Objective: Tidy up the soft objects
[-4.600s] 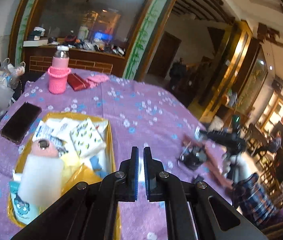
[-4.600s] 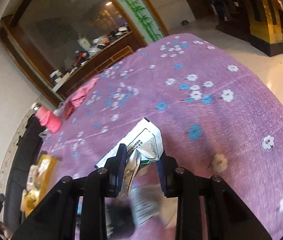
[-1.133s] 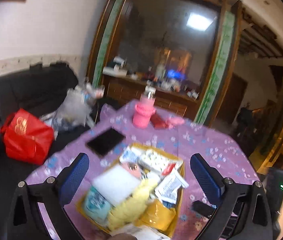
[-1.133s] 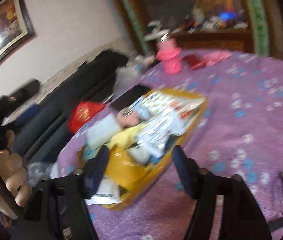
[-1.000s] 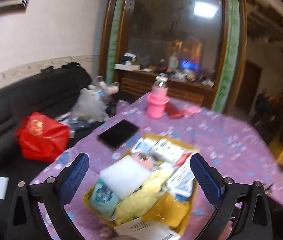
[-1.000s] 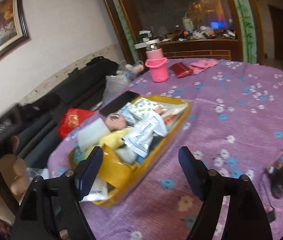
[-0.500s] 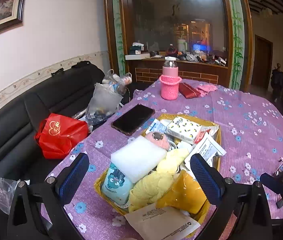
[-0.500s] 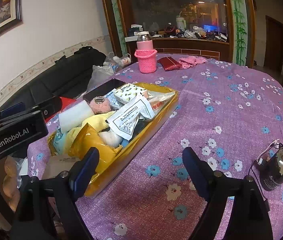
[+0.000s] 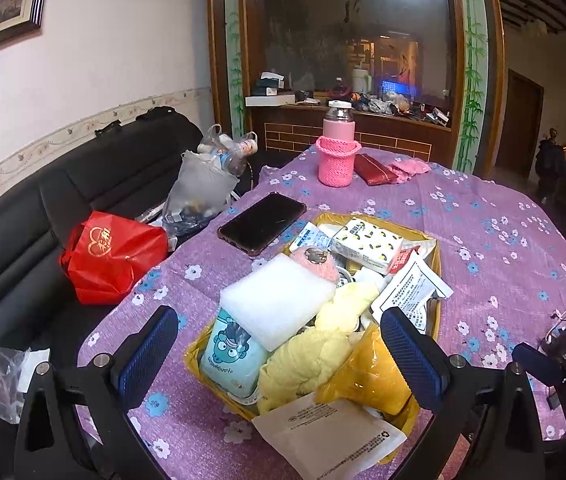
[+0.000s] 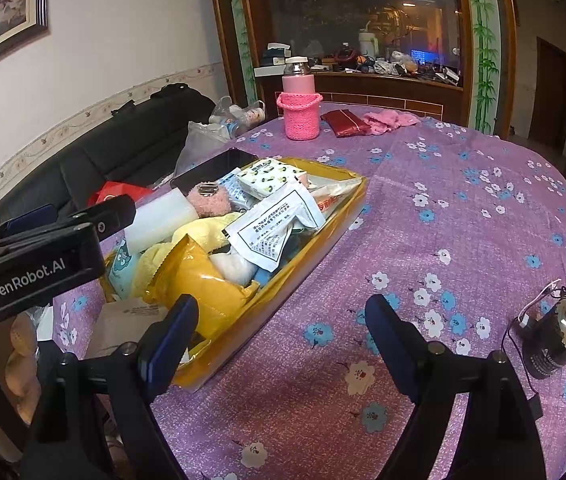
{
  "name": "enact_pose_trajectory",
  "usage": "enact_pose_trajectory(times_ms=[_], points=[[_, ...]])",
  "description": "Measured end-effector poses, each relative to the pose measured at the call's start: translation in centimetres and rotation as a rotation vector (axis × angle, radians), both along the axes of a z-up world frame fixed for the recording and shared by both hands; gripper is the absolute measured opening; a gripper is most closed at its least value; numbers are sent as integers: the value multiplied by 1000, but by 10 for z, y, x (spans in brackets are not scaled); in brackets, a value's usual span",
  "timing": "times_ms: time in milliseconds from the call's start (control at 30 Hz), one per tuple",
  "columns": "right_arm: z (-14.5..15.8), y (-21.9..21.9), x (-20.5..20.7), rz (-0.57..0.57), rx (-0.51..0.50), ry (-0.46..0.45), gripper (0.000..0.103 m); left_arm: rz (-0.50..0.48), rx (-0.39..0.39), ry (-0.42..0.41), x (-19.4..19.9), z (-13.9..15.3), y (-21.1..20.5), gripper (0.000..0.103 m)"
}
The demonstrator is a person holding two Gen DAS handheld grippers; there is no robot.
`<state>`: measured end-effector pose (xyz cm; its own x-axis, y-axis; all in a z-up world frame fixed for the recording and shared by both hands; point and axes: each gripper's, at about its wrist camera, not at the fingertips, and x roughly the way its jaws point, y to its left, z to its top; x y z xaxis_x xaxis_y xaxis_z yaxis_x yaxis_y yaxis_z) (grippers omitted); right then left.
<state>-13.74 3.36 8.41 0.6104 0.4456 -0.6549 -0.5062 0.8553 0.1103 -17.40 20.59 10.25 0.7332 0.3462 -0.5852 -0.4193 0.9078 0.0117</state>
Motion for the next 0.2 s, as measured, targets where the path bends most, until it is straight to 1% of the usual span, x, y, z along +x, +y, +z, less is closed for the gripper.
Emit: enact_pose_trajectory(times_ms=[133, 200], points=[[0, 1, -2, 3, 3, 5, 85, -2, -5, -24, -5, 1, 1, 103], [1, 0, -2, 0, 11, 2, 85, -18, -5, -19, -4, 1, -2, 103]])
